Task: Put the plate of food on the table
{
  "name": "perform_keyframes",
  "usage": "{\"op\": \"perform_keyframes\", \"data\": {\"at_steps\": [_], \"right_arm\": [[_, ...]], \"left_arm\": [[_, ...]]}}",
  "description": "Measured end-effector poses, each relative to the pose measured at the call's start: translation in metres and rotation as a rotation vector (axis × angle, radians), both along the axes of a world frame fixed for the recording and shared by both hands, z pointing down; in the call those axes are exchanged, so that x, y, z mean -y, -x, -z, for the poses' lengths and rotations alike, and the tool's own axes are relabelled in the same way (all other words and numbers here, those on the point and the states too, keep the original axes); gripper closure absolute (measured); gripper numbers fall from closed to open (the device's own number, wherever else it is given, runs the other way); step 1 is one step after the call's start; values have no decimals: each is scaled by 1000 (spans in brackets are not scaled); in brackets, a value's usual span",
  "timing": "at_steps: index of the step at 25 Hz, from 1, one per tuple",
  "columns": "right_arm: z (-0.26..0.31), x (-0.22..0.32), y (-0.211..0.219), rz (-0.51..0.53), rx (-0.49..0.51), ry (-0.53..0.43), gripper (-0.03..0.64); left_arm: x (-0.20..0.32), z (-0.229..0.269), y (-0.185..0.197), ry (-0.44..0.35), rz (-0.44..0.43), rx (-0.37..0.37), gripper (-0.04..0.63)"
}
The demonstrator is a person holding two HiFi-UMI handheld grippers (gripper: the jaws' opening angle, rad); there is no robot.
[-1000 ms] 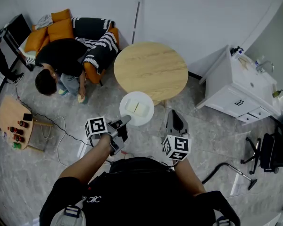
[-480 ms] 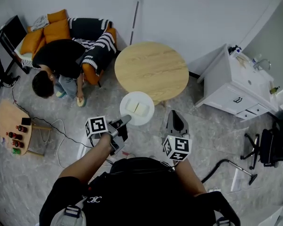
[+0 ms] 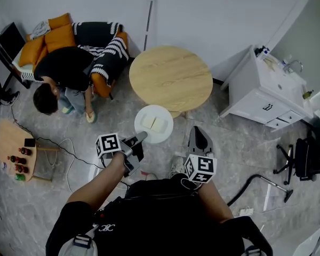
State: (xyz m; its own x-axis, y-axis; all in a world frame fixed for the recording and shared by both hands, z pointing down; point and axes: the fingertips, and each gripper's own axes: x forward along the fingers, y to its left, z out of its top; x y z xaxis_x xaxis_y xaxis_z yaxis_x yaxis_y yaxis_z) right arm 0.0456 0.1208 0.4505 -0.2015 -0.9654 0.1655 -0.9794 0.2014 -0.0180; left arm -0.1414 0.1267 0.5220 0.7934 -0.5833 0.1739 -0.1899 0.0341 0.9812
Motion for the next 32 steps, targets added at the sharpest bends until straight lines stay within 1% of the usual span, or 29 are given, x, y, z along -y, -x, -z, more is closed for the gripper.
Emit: {"op": "perform_keyframes", "data": {"at_steps": [5,9,14,26,32], "right_arm": [[4,-1,5,9,-15,-10,609],[8,5,0,9,-17,-18,609],[7,7,12,3,-17,-32,610],[5,37,5,2,-1,-51,609],[1,61,-8,3,18,-52,610]], "left_arm": [[-4,-1,6,4,10,-9,575],[-1,-3,4,14,19,-13,575],[0,-6,17,2,13,-14,575],[30,-5,14,-13,17,-10,575],[51,-11,1,-2,22,-4,575]]}}
